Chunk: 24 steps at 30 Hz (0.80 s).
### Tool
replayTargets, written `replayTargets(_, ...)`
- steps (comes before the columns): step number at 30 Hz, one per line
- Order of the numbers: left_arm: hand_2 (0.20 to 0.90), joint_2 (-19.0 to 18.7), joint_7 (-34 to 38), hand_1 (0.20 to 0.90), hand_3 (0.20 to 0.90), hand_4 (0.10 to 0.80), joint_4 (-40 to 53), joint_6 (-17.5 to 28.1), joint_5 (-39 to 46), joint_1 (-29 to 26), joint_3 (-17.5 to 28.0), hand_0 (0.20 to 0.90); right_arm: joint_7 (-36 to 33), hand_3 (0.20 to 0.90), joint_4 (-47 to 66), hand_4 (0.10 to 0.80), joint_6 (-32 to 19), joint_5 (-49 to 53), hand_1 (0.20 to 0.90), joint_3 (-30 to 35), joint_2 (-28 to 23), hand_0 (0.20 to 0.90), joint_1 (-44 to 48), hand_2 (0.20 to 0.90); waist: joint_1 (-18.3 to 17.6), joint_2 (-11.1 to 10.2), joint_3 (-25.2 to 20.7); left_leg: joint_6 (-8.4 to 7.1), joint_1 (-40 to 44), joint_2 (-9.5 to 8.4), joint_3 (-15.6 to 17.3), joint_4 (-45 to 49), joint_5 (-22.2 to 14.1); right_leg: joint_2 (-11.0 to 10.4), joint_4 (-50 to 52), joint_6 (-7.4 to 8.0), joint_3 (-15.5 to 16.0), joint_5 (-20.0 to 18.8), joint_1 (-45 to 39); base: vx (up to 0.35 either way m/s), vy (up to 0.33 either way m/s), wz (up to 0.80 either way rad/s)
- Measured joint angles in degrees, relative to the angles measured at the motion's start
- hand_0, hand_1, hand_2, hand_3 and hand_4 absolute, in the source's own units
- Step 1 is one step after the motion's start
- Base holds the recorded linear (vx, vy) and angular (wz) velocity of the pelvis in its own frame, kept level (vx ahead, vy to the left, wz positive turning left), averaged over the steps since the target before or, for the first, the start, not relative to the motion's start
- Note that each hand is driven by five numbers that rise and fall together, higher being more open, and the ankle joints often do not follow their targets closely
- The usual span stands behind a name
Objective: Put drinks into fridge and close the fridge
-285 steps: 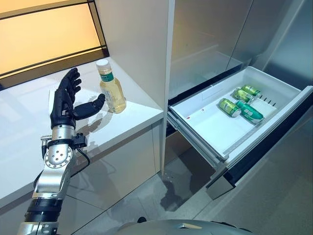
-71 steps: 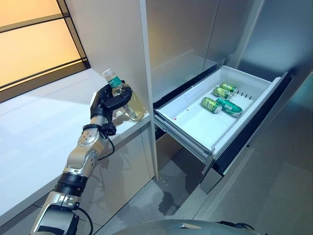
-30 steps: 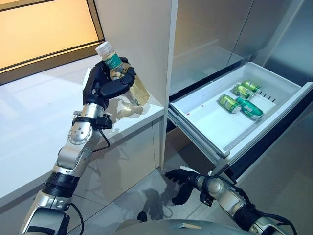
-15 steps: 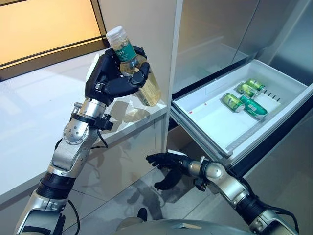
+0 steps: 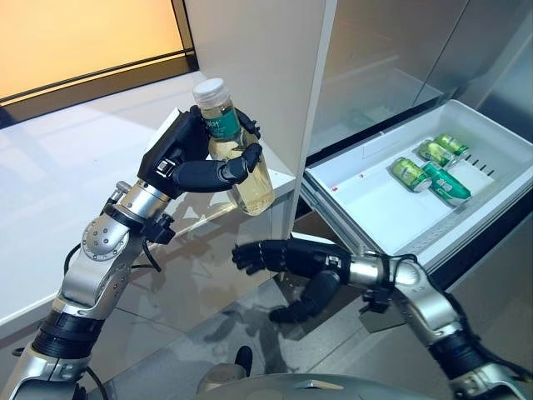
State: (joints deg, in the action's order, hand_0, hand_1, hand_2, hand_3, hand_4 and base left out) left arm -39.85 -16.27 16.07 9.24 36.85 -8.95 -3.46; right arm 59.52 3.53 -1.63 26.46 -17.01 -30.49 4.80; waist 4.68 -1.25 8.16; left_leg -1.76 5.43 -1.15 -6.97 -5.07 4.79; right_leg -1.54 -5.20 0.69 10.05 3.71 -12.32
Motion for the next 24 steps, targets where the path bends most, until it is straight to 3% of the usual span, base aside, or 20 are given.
replayTargets(4,0.300,0.0,-3.2,0.300,0.200,0.100,0.2,1.1,0.0,0.1,1.0,0.300,-1.5,0.900,8.6,0.800,0.4,4.8,0.900,4.1,0.4,0.900,0.2,0.900,-0.2,0.2,0.1,-0.01,0.1,0.00,0.0,0.0,0.0,0.1,0.0,0.00,-0.1,0.0,0.0,0.000,0.000,0.00)
replayTargets(10,0.300,0.2,-6.2,0.300,0.200,0.100,0.5,4.8,0.3,2.4,7.5,0.300,-4.2,0.900,10.5,0.800,0.0,11.9,0.900,11.7,0.3,0.900,0.6,0.900,-0.4,0.2,0.1,0.00,0.1,0.02,0.1,0.0,0.0,0.1,0.0,0.00,-0.3,0.0,0.0,0.000,0.000,-0.01)
replayTargets(24,0.300,0.1,-10.1,0.300,0.200,0.100,1.1,7.2,0.5,3.7,10.4,0.300,-16.3,0.900,10.7,0.800,3.2,11.1,0.900,16.3,-2.3,0.900,-0.2,0.900,-1.0,0.2,0.1,0.00,0.2,0.05,0.5,0.0,0.0,0.0,0.1,0.01,-0.4,0.0,0.1,0.000,0.000,0.00)
